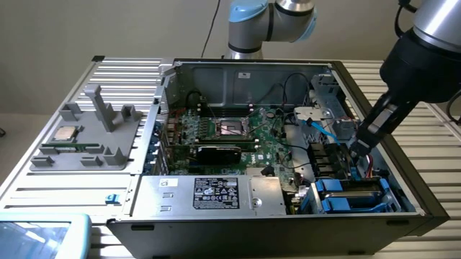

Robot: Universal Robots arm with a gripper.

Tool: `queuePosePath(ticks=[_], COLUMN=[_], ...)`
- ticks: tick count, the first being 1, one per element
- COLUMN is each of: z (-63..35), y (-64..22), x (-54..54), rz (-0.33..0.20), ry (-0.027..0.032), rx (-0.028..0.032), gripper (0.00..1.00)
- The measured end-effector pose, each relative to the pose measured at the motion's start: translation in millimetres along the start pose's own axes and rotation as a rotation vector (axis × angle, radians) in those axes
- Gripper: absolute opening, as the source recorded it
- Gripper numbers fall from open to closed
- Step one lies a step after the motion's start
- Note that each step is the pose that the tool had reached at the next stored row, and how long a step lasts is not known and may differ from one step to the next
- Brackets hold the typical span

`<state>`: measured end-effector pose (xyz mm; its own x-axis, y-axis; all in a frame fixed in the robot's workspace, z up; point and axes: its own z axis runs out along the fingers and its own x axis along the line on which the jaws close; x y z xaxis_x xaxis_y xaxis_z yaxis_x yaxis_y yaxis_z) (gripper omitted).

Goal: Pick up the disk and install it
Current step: 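Insert the second disk wire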

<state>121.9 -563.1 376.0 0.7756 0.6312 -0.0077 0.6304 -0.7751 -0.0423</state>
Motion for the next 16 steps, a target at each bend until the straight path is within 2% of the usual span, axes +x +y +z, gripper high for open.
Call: queuePosePath(ticks=[13,16], z=[0.0,0.0], y=[0.0,0.1], x=[0.0,0.0], rz=[0.207,0.222], ry=[0.0088,0.0094], rx=[0.0016,0.0017], gripper=[0.11,0.11])
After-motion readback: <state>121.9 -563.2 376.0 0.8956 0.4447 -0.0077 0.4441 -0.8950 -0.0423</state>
